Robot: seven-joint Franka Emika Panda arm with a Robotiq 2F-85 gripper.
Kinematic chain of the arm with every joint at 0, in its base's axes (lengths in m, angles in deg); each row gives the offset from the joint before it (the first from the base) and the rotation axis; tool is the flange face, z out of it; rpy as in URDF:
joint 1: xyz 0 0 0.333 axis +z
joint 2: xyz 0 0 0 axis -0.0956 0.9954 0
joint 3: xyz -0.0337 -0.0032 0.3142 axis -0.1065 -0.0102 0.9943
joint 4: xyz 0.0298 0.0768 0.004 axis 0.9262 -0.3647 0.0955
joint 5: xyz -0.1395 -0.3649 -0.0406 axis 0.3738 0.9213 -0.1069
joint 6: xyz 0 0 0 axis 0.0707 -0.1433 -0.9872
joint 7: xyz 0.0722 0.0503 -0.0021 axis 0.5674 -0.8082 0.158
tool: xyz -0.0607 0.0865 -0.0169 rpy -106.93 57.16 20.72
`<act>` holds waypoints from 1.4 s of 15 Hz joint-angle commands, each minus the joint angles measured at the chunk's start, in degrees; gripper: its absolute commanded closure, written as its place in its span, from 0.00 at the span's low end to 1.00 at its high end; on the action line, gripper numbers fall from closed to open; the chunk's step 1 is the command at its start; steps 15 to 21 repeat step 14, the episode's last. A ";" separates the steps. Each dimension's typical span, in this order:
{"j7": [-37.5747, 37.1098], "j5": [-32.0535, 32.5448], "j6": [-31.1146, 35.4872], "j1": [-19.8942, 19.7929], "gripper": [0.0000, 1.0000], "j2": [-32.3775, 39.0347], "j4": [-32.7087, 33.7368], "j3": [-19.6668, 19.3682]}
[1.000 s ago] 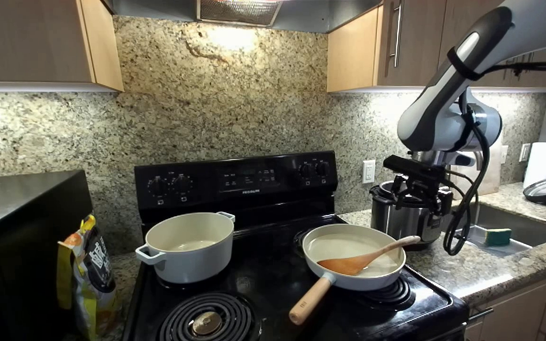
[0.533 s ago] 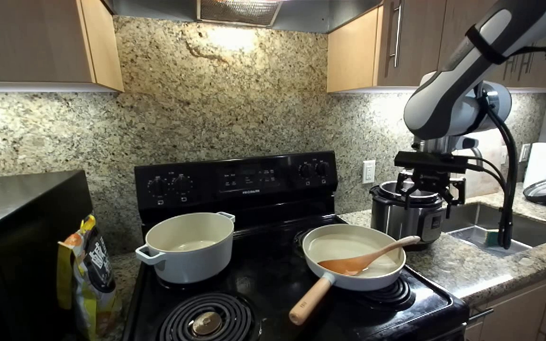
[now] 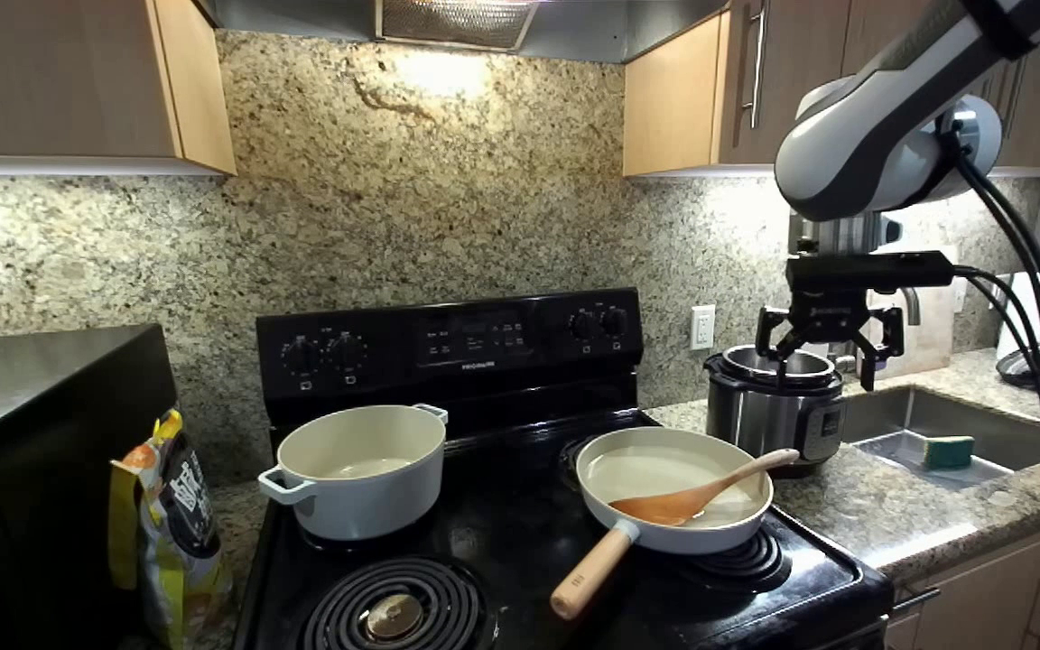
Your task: Pick up the cooking stick and stir in the pan
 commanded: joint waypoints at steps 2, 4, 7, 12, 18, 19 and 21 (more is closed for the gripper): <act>11.46 0.80 -5.72 0.92 0.00 -4.61 -0.53 2.01; 15.95 1.08 -6.08 1.84 0.00 -5.08 -0.34 2.34; 22.78 2.05 -5.70 3.10 0.00 -5.47 -0.40 2.15; 23.71 1.29 -4.93 3.16 0.00 -4.27 0.09 2.09; 23.71 1.29 -4.93 3.16 0.00 -4.26 0.09 2.07; 23.71 1.29 -4.93 3.16 0.00 -4.26 0.09 2.07; 23.71 1.29 -4.93 3.16 0.00 -4.26 0.09 2.07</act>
